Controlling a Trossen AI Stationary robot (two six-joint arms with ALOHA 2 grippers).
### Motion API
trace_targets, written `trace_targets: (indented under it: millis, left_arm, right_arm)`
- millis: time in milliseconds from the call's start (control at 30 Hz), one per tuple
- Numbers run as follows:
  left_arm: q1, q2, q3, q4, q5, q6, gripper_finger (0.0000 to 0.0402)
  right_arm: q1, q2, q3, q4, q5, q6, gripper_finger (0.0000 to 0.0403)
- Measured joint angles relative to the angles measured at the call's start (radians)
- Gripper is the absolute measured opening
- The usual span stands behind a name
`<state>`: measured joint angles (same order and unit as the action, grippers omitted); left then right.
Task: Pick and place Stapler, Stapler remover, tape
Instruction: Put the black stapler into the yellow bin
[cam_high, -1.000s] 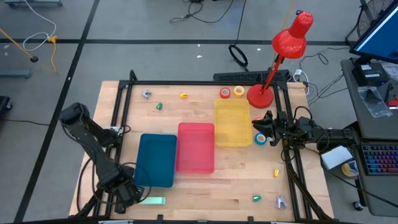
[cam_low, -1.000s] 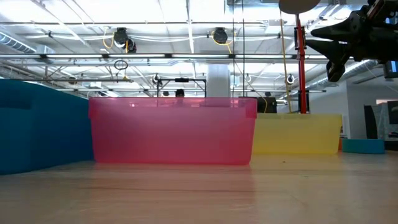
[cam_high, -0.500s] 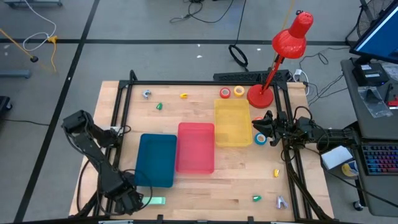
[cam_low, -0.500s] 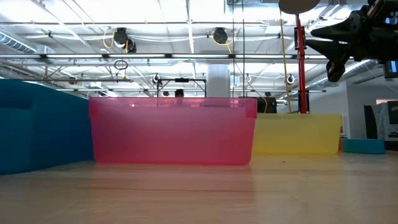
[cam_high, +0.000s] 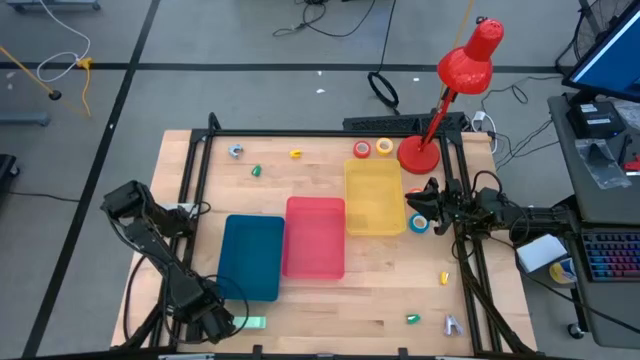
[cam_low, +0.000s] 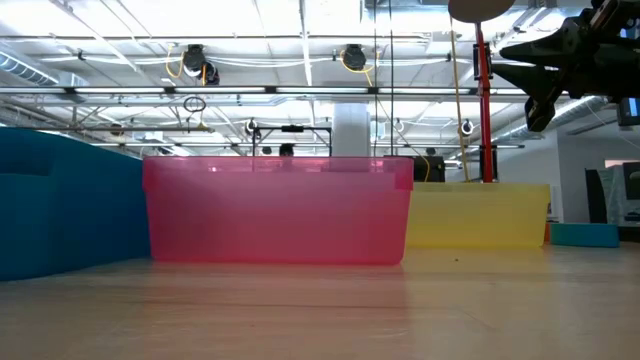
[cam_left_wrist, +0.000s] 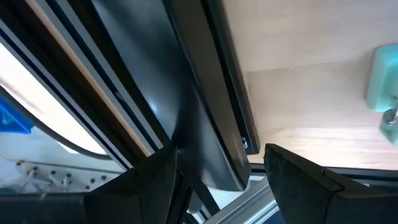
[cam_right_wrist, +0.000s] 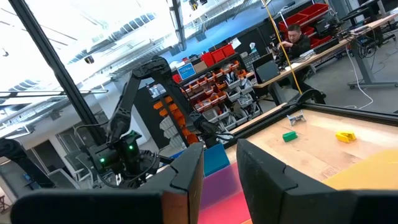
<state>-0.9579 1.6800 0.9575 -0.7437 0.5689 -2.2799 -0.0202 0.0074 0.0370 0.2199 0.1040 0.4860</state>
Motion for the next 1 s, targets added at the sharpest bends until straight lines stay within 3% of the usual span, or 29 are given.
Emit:
trace_targets:
  millis: [700,1000]
  left_arm:
    - [0.004,0.003,-0.005,-0.026,0.030,0.018,0.0235]
    - [0.002,0.002,-0.005,-0.021,0.006,0.007,0.0129]
  right_arm:
    - [0.000,0.000,0.000,0.000,0.000,0.000,0.0089]
    - [0.000,0.000,0.000,0.000,0.000,0.000,0.0089]
